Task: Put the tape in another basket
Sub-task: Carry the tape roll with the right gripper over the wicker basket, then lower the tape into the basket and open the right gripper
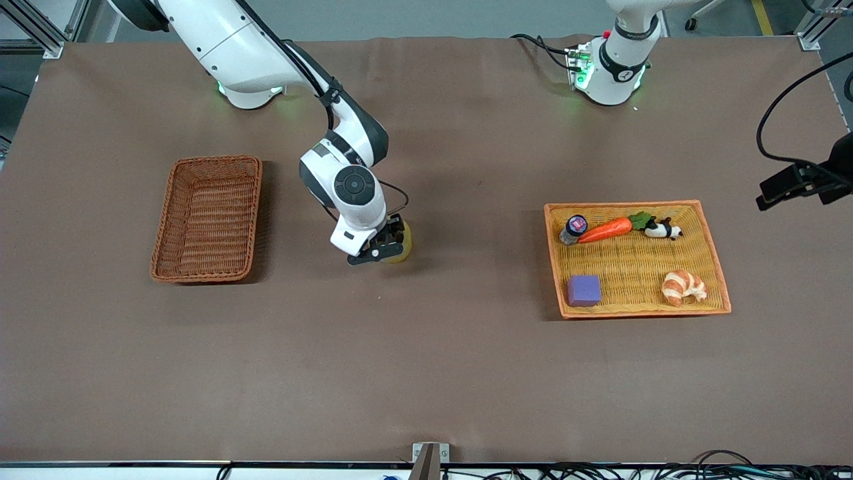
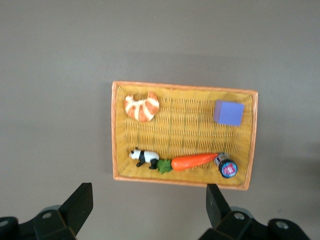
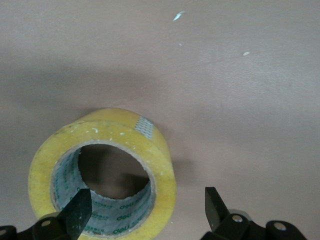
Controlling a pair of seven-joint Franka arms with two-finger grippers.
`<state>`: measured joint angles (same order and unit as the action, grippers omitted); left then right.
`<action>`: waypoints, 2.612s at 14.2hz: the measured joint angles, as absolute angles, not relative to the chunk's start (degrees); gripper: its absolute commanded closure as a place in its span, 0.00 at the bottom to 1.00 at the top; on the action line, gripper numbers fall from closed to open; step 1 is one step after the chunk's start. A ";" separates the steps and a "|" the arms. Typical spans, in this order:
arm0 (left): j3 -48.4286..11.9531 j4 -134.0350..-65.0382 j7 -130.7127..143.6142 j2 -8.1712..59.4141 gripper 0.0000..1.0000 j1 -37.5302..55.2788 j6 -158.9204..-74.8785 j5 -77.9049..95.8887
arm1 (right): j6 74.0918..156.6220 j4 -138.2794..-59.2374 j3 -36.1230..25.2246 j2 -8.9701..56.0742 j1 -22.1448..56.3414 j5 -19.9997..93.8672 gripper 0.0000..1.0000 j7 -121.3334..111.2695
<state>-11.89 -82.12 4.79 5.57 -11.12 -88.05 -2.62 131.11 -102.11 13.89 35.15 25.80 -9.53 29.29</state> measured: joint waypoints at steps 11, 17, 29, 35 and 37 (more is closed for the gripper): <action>-5.15 -86.09 4.68 0.30 0.00 -4.31 -86.22 -2.53 | 134.51 -102.79 13.37 37.35 26.33 -11.71 0.82 30.34; -5.80 -86.20 4.68 0.21 0.00 -4.31 -85.92 -2.34 | 131.37 -101.43 13.31 37.41 26.23 -12.05 1.00 36.26; -6.53 -86.51 4.71 0.24 0.00 -4.05 -87.61 -0.81 | 98.61 -97.09 1.76 13.13 12.74 -6.49 1.00 7.79; -7.25 -86.50 4.79 0.03 0.00 -4.03 -87.33 -0.81 | 109.92 -113.05 -13.51 9.27 12.31 -5.10 1.00 -14.69; -8.59 -86.50 4.86 -0.30 0.00 -4.00 -87.10 -0.81 | 119.19 -121.83 -15.35 7.71 12.29 -4.96 1.00 -17.73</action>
